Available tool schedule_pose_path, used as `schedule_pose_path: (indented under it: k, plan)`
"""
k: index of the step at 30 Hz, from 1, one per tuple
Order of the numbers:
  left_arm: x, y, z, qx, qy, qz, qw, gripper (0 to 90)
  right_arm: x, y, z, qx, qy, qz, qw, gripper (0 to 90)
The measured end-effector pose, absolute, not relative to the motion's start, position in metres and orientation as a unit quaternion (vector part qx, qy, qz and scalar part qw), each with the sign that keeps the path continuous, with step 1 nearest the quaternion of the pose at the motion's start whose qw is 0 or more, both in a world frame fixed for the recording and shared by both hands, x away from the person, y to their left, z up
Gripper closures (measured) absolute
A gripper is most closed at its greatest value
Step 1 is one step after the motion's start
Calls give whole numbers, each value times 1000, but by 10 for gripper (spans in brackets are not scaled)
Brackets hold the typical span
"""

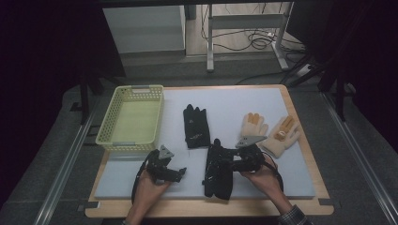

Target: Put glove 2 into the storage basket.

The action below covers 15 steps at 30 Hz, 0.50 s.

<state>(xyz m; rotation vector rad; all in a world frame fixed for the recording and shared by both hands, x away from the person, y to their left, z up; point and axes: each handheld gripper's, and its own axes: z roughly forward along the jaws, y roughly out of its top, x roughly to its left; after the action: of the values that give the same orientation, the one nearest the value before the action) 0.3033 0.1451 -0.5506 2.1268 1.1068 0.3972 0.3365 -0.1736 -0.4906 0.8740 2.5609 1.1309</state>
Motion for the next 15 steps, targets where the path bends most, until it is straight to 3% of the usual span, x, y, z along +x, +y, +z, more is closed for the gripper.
schedule_pose_path:
  k: [6, 15]
  plan:
    - [303, 146, -550, 822, 425, 154, 347, 35, 355, -168, -488, 294, 867, 388, 109, 492]
    - [303, 145, -550, 822, 426, 153, 347, 36, 394, -146, -480, 291, 866, 388, 118, 638]
